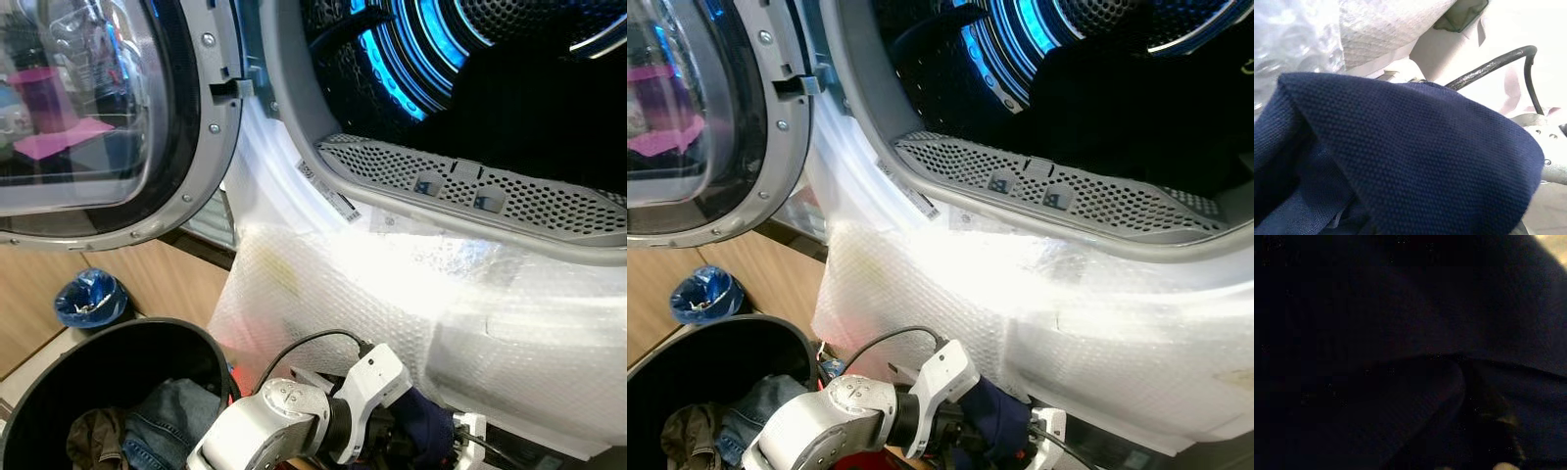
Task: Clothes washing
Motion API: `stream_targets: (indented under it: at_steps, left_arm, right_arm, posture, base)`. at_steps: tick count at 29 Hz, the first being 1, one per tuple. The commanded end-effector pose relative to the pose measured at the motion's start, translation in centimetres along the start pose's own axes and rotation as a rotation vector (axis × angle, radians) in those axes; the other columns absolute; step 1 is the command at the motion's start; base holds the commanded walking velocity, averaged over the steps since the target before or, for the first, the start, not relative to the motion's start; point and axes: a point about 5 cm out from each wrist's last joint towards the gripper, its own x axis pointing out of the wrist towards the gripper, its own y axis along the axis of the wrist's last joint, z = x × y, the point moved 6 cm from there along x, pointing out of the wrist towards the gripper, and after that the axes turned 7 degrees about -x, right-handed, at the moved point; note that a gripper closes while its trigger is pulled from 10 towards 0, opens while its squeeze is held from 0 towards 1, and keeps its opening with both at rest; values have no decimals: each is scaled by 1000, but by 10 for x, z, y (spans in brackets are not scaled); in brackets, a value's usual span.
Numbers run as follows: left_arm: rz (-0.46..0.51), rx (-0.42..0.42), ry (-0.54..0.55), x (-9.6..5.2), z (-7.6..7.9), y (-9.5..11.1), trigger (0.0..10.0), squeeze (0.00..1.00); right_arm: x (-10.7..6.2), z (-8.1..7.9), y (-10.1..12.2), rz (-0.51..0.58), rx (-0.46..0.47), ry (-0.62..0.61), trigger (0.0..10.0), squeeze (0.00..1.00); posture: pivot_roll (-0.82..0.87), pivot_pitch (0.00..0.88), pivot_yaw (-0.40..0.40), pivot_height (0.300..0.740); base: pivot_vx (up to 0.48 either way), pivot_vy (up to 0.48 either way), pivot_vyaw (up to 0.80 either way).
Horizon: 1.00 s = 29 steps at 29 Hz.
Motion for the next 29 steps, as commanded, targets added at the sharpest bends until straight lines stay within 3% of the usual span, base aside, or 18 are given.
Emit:
stream_targets:
  at_steps: [1, 6, 10, 11, 12, 16, 17, 18, 24, 25, 28, 29]
  left_arm:
    - [43, 13, -86, -1, 20, 10, 10000, 0]
    - [48, 5, -61, -6, 16, 8, 10000, 0]
    - [89, -33, -32, -19, 14, 9, 10000, 0]
    - [99, -52, -28, -24, 14, 10, 10000, 412]
    - [107, -66, -26, -29, 14, 10, 10000, 1000]
    - [97, -58, 14, -63, 11, 0, 10000, 1000]
    - [80, -49, 44, -73, 6, -6, 10000, 1000]
    - [38, -41, 95, -94, -2, -18, 10000, 1000]
    - [-96, -11, 215, -145, -12, -44, 10000, 1000]
    - [-138, -1, 275, -163, -17, -50, 10000, 1000]
    - [-135, -1, 365, -182, -27, -49, 10000, 1000]
    - [-133, 6, 453, -196, -38, -48, 10000, 1000]
  right_arm:
    - [3, 3, 6, 19, 2, -11, 0, 0]
    - [5, 2, 9, 36, 7, 1, 0, 0]
    - [3, -7, -1, 5, 10, 35, 0, 0]
    - [2, -9, -3, 2, 10, 37, 0, 0]
    - [2, -9, -4, 2, 14, 36, 0, 0]
    - [-1, -9, -8, -4, 23, 31, 0, 0]
    - [-1, -9, -9, -7, 23, 31, 0, 0]
    - [-2, -8, -11, -13, 24, 32, 0, 0]
    - [-3, -9, -12, -33, 12, 43, 0, 0]
    - [-3, -9, -12, -39, 6, 48, 0, 0]
    - [-5, -9, -11, -43, -8, 50, 0, 0]
    - [-7, -9, -8, -39, -12, 53, 0, 0]
  posture:
    - [33, 0, 29, 740]
    - [34, 0, 30, 740]
    - [26, 0, 29, 740]
    - [27, 0, 29, 740]
    - [27, 0, 29, 740]
    - [40, 0, 31, 740]
    - [46, 0, 30, 740]
    - [48, 0, 30, 740]
    - [62, 0, 26, 740]
    - [63, 0, 26, 740]
    - [62, 0, 27, 740]
    - [61, 10, 28, 740]
  base:
    - [0, 0, 0]
    - [0, 0, 0]
    - [0, 0, 0]
    - [0, 0, 0]
    - [0, 0, 0]
    - [0, 0, 0]
    - [0, 0, 0]
    - [0, 0, 0]
    - [0, 0, 0]
    - [0, 0, 0]
    - [0, 0, 0]
    - [0, 0, 0]
